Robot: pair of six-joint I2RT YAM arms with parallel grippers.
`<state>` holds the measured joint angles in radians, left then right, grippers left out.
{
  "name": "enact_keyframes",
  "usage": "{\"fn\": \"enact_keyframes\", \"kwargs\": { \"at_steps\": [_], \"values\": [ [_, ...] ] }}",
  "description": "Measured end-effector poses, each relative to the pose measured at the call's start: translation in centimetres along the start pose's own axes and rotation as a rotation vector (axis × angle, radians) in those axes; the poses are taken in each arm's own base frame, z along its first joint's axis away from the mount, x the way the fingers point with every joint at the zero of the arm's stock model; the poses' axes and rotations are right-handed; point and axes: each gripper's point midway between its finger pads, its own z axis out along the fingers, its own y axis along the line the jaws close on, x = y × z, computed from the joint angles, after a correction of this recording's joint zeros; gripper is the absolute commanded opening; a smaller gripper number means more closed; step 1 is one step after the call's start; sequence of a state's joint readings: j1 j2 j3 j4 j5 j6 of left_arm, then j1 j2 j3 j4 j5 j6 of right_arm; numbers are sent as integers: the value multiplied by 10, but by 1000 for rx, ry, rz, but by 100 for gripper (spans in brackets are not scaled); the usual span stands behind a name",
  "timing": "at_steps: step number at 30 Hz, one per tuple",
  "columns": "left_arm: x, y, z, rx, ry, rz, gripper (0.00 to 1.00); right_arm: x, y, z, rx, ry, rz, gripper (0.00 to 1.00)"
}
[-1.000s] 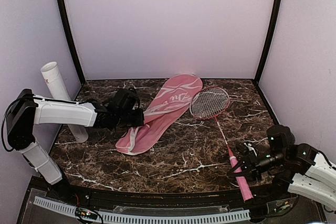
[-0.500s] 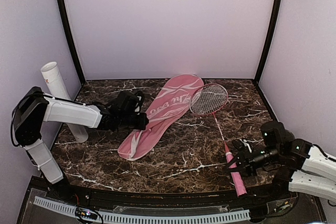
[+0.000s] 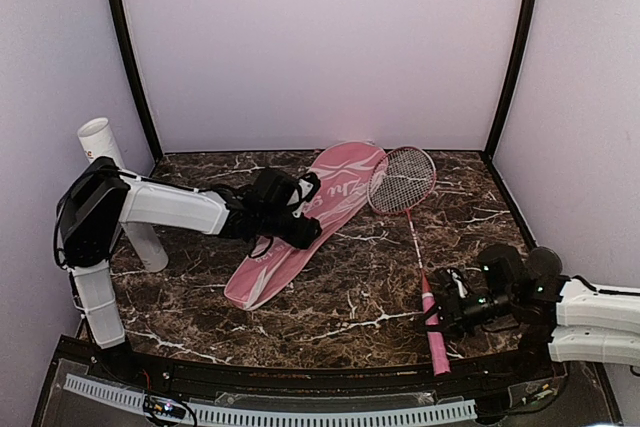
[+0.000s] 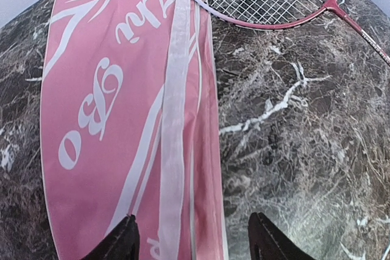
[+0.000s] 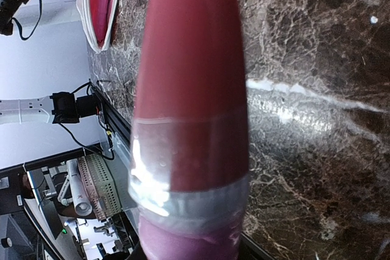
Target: Pack up the badminton gear
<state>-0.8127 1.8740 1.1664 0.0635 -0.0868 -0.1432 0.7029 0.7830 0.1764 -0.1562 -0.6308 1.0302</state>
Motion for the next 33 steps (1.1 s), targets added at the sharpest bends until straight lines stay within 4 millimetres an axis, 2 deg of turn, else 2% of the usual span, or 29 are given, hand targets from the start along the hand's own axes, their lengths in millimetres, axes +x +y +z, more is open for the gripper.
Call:
{"fn": "enact_keyframes", "kwargs": {
  "at_steps": [6,9,12,16,18,24,33],
  "values": [
    [2,5,32,-51,55,91,66,-5,1,4,-20,-17,-4,0],
    [9,9,44,-79,93,124,59,-7,3,5,-24,-21,-3,0],
    [15,12,53,-100,124,143,44,-8,3,5,-26,-21,-2,0],
    [20,17,58,-127,143,161,9,-8,3,6,-27,-21,-3,0],
    [20,19,58,-137,145,148,0,-9,2,7,-20,-20,-7,1],
    [19,21,57,-154,143,87,0,-17,-9,13,44,-34,-32,5],
    [10,16,46,-134,113,-29,0,-33,-24,23,122,-76,-63,21]
  ]
}}
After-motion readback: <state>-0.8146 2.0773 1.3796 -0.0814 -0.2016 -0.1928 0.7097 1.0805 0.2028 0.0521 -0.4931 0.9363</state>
